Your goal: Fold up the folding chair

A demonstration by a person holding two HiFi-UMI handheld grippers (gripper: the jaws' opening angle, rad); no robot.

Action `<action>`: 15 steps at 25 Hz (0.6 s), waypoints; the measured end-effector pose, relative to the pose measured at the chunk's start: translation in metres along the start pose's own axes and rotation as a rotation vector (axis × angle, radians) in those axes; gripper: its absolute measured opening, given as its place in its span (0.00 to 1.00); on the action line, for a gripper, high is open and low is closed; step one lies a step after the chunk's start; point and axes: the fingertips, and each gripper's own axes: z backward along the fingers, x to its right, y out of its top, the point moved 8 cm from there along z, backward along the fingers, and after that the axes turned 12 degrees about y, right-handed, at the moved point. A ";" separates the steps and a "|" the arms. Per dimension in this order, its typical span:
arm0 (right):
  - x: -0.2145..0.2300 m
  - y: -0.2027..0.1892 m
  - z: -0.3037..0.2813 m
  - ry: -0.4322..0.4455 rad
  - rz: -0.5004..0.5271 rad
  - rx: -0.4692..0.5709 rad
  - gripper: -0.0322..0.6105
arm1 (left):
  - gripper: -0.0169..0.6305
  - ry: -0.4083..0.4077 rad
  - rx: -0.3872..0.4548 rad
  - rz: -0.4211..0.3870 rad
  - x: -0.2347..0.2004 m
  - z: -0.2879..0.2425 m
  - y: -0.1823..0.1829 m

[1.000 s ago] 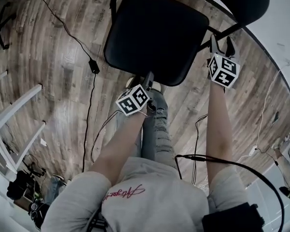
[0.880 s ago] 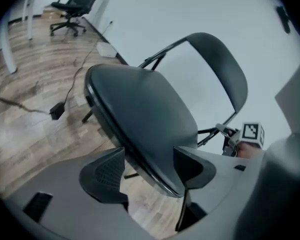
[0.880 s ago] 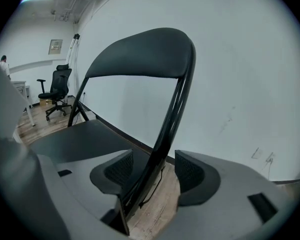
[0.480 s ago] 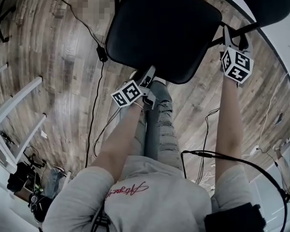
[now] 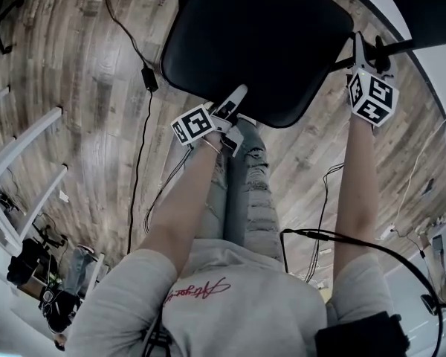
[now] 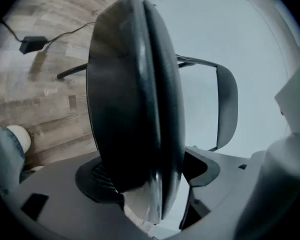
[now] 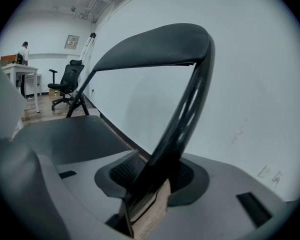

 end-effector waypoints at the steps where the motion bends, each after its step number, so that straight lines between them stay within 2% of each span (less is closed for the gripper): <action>1: 0.002 0.000 0.001 0.002 -0.008 0.005 0.30 | 0.62 -0.001 0.004 0.030 0.000 -0.002 0.001; 9: 0.004 0.004 -0.002 0.006 -0.040 0.031 0.26 | 0.59 0.027 -0.021 0.068 0.005 -0.001 0.006; 15: 0.009 0.019 -0.011 0.017 -0.092 0.042 0.26 | 0.58 0.099 0.013 0.031 0.041 0.014 0.034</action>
